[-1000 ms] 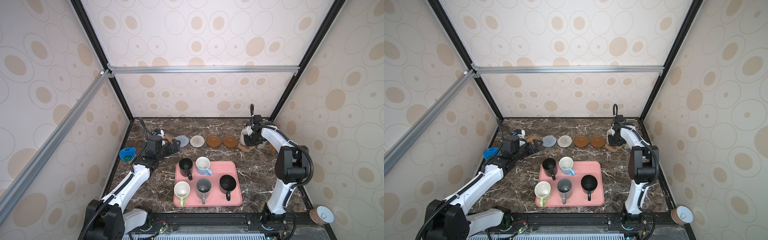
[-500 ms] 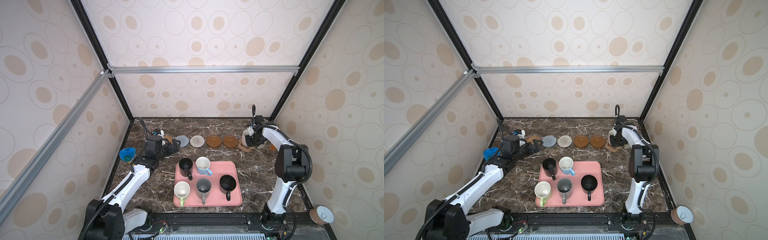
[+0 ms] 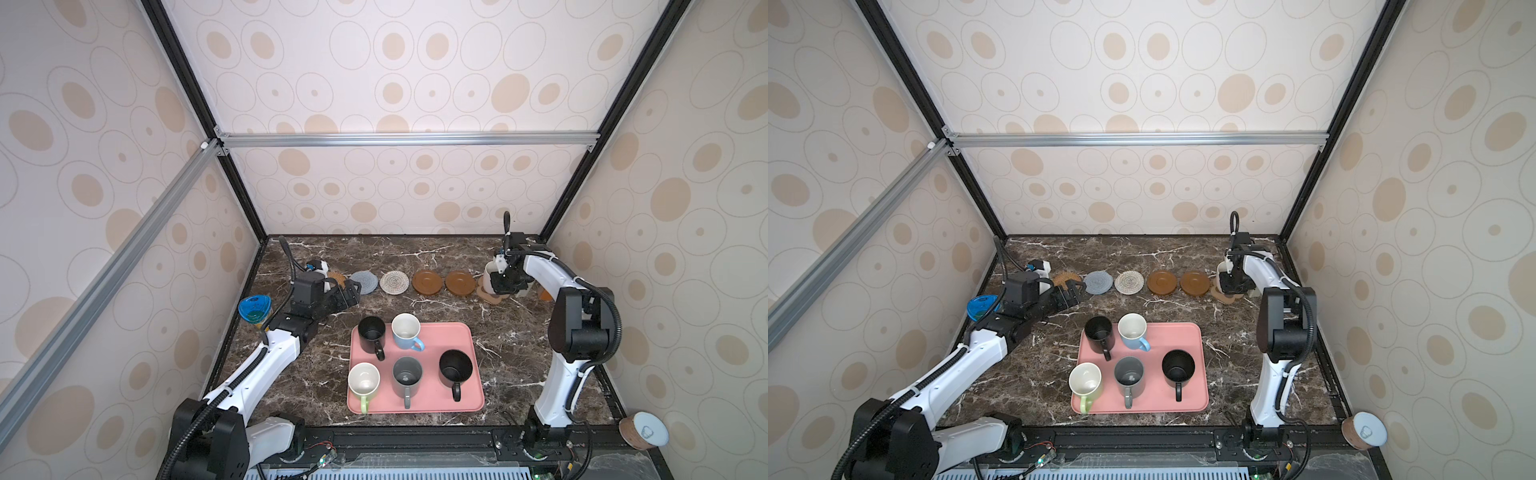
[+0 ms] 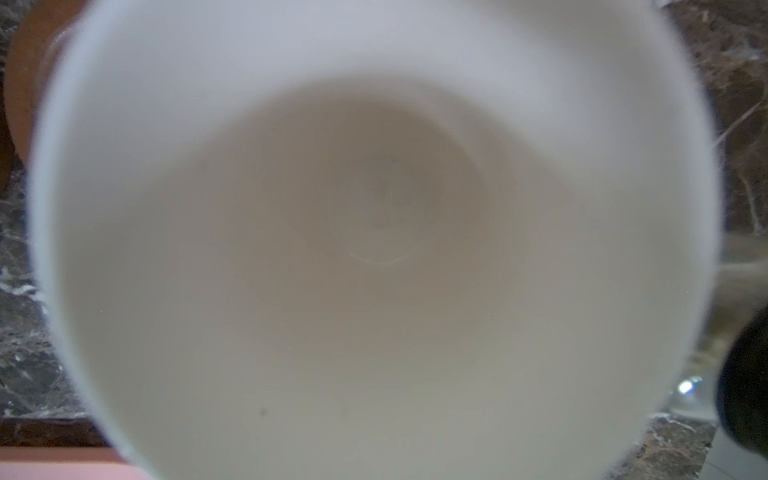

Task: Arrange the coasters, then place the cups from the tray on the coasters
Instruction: 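Carry the white mug with the right gripper over the paw-print coaster, then set the white mug on the paw-print coaster and open the right gripper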

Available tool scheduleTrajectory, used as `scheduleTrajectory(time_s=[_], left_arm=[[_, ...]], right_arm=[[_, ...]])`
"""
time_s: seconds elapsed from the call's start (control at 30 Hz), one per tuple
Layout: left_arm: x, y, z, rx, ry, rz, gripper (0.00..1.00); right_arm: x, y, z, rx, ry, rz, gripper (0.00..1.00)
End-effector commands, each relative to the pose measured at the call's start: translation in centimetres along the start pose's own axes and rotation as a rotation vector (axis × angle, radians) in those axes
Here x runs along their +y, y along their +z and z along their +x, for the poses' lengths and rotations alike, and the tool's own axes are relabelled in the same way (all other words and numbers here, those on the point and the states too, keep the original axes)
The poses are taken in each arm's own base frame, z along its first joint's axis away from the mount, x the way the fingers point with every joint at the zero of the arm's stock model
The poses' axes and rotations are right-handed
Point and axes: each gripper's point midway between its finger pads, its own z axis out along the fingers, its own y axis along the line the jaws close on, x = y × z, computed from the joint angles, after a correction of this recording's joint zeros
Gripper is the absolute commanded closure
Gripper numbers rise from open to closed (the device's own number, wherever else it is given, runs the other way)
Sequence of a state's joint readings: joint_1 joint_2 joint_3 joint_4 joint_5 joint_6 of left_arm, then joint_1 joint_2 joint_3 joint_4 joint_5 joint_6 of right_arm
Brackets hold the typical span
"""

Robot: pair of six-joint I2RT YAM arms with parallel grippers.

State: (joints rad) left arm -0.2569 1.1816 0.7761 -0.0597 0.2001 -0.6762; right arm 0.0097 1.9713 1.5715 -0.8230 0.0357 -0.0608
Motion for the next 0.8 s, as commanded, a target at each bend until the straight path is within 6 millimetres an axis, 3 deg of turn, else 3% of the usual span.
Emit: scheduleTrajectory(time_s=[0.0,0.47,0.77], left_arm=[[-0.3,-0.5,-0.9,-0.035,-0.013,0.014,0.00],[-0.2,-0.7,-0.9,-0.043,-0.016,0.013,0.00],[-0.2,-0.8,-1.3,-0.056,-0.009,0.005,0.00]], right_arm=[[-0.4,0.3,-0.7,-0.014,0.003,0.005,0.88],[-0.5,-1.1,-0.7,-0.026,0.013,0.007,0.55],[-0.2,-5.2,-0.7,-0.110,0.051,-0.013,0.46]])
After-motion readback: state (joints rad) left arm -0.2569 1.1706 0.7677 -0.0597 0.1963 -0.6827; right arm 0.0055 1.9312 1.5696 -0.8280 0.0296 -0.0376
